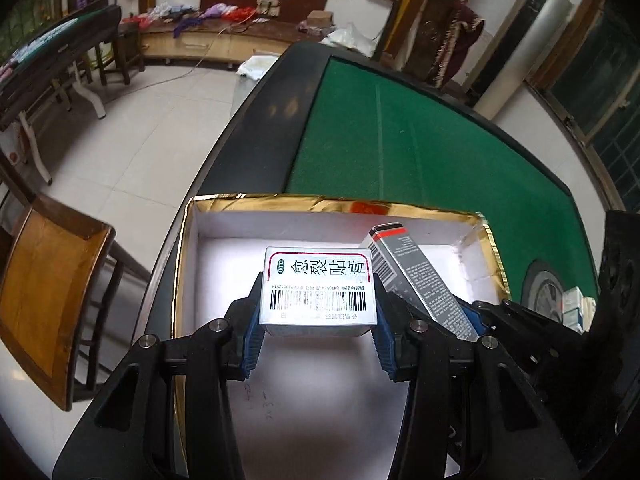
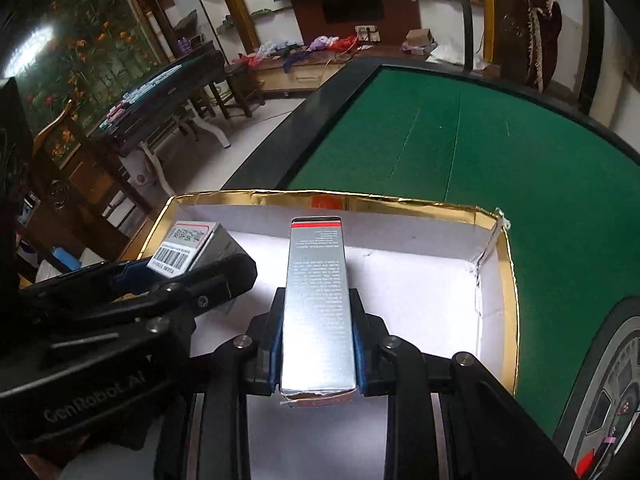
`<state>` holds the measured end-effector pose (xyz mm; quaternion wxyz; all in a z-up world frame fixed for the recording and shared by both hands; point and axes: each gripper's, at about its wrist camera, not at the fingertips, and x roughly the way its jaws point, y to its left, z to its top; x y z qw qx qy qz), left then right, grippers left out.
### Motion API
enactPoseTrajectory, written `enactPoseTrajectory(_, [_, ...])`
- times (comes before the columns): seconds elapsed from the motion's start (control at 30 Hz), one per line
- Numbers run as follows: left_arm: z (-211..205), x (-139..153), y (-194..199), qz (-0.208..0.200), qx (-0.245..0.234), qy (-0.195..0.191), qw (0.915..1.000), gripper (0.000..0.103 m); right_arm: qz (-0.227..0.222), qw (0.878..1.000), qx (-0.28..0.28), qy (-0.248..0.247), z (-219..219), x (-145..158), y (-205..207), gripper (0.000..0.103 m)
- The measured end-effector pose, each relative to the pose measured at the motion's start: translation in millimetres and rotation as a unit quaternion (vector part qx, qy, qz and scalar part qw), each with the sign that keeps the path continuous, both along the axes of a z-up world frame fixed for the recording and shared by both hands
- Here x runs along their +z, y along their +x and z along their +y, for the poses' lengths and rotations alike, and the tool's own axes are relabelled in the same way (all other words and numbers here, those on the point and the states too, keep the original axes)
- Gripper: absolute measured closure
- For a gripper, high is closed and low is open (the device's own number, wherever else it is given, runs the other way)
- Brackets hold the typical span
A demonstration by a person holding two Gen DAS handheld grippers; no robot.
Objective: Organize objects
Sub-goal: 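Carry both boxes into the white tray and open both tools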
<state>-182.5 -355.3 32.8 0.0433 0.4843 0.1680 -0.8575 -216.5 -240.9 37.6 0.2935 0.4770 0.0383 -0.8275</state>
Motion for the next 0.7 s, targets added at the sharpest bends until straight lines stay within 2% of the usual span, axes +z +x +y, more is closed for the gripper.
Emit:
enactPoseTrajectory(0.07, [-1.8,-0.4,-1.6,0.004,0.003,-0.008,1.0,0.056,-0.003,1.0,0.002,-0.001,-0.8,-3.3,-2.4,0.076])
enactPoseTrajectory(0.2, [-8.6,-1.5,-3.0,0.009,0.006,0.0,0.9999,0.056,-0.008,1.0,0.003,-0.001,-2.2,-5.4,-3.7,0.076])
enactPoseTrajectory(0.4, [-7.0,-2.9,-6.1,0.005,-0.001,-0.016,0.9999,0.056,-0.013,1.0,0.003,0.0,-8.3,-6.2,-2.8,0.076])
enactPoseTrajectory(0.57, [-7.9,-2.0,-6.0,0.009,-0.008,-0.004,0.9999,0.05,-0.02,1.0,0.001,0.005,-6.6,-7.0,-2.4,0.075])
enactPoseTrajectory(0.7, [-7.4,1.5,-2.6,0.013,-0.011,0.0,0.9999,0.05,-0.023,1.0,-0.004,0.001,1.1,-4.9,-1.6,0.075])
